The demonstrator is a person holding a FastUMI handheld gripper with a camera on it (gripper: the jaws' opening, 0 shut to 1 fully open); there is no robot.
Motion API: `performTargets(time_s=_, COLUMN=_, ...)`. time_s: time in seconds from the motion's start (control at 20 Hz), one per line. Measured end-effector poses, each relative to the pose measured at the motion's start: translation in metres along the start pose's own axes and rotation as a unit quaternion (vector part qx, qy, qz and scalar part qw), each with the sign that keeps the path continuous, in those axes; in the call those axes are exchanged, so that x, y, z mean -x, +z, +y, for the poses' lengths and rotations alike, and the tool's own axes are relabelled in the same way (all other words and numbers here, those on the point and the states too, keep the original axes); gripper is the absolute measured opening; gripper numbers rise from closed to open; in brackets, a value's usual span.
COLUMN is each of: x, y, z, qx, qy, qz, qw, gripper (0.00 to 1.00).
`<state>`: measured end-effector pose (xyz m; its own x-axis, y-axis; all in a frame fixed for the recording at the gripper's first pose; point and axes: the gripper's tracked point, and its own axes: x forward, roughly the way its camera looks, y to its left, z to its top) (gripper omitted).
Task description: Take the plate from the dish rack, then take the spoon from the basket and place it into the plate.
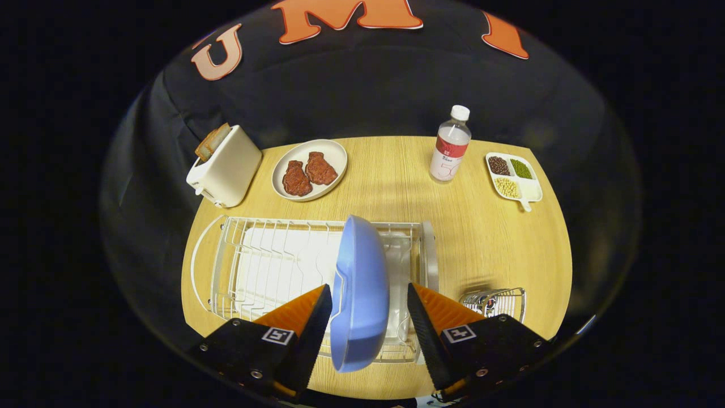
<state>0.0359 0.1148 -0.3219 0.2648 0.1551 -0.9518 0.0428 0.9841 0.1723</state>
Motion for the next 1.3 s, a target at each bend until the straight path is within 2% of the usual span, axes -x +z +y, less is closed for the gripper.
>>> performTargets(time_s=0.35, x=-0.029, y=-0.022, z=0.005, qx=0.011, qy=-0.031, qz=0.059, qw=0.998, gripper=0.63)
performTargets(time_s=0.55, x=-0.024, y=-0.028, z=0.004, qx=-0.012, qy=-0.044, qz=0.076, qw=0.996, gripper=0.39)
performTargets(time_s=0.65, x=-0.016, y=-0.024, z=-0.001, qx=-0.028, qy=-0.054, qz=0.070, qw=0.996, gripper=0.35)
performTargets(time_s=0.95, x=0.011, y=-0.021, z=-0.017, qx=-0.032, qy=-0.072, qz=0.042, qw=0.996, gripper=0.35)
performTargets(time_s=1.3, x=0.051, y=-0.033, z=-0.018, qx=-0.047, qy=-0.030, qz=0.023, qw=0.998, gripper=0.35)
